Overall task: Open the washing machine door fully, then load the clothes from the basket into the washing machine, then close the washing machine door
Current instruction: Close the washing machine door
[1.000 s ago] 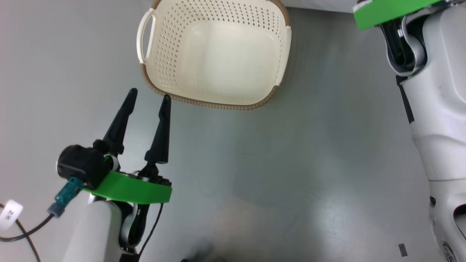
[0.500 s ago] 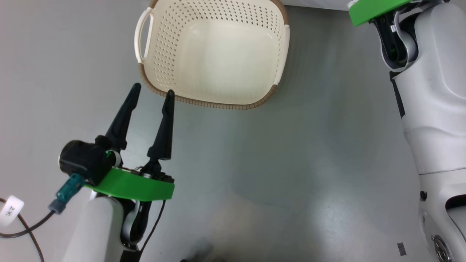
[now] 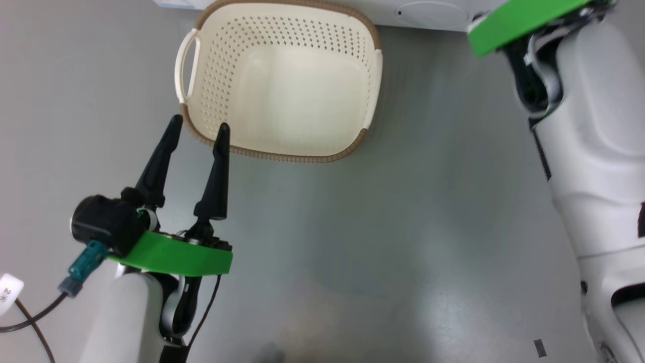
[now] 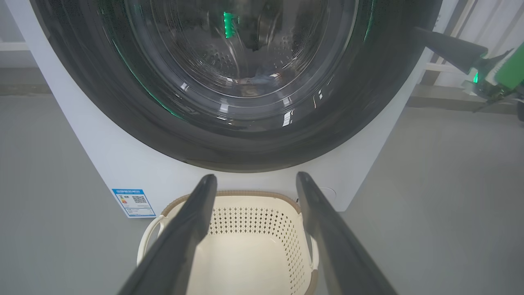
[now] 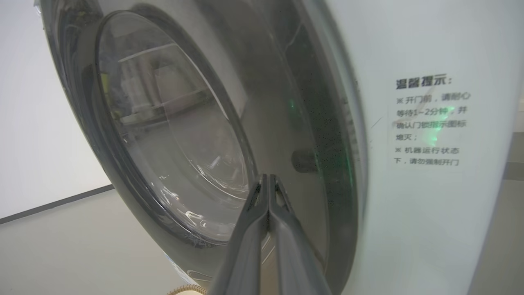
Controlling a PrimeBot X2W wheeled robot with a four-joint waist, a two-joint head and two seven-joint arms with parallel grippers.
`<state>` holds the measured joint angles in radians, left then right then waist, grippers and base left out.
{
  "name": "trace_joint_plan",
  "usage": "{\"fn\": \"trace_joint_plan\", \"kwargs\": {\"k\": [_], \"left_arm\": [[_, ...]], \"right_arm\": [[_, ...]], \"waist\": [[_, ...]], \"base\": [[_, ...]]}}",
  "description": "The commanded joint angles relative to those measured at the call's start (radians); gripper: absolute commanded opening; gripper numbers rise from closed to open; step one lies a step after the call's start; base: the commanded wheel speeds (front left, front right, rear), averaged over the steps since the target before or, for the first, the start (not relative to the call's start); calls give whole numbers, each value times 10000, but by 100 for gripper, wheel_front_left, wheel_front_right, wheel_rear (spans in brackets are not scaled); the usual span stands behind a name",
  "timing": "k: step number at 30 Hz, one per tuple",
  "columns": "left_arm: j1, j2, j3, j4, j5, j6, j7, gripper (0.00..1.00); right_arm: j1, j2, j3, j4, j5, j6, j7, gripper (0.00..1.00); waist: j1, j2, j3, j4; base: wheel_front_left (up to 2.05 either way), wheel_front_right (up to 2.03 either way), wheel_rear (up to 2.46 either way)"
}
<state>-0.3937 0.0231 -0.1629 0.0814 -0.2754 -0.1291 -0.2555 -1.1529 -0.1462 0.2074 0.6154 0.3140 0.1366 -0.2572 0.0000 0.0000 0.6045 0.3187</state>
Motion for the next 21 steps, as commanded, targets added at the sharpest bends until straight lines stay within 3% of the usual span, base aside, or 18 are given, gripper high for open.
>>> {"fn": "trace_joint_plan", "kwargs": {"k": [1,10,21], "left_arm": [[177,273,411,-188,96,-15,-63,100],[551,503,702,-183,231,-15,-63,100],[1435,754,1110,-163,464,-15,-63,100]], "right_arm": [[437,286,345,-354,71,-59,-45,0],[1999,144,1335,-1328,1005,-59,-45,0],[3990,3,1254,-2205,1167,-59,-45,0]], "waist": [[0,0,-229,-201],[0,0,-1052,-922],[0,0,-2291,-1879]], "base": [[0,0,0],[0,0,0],[0,0,0]]}}
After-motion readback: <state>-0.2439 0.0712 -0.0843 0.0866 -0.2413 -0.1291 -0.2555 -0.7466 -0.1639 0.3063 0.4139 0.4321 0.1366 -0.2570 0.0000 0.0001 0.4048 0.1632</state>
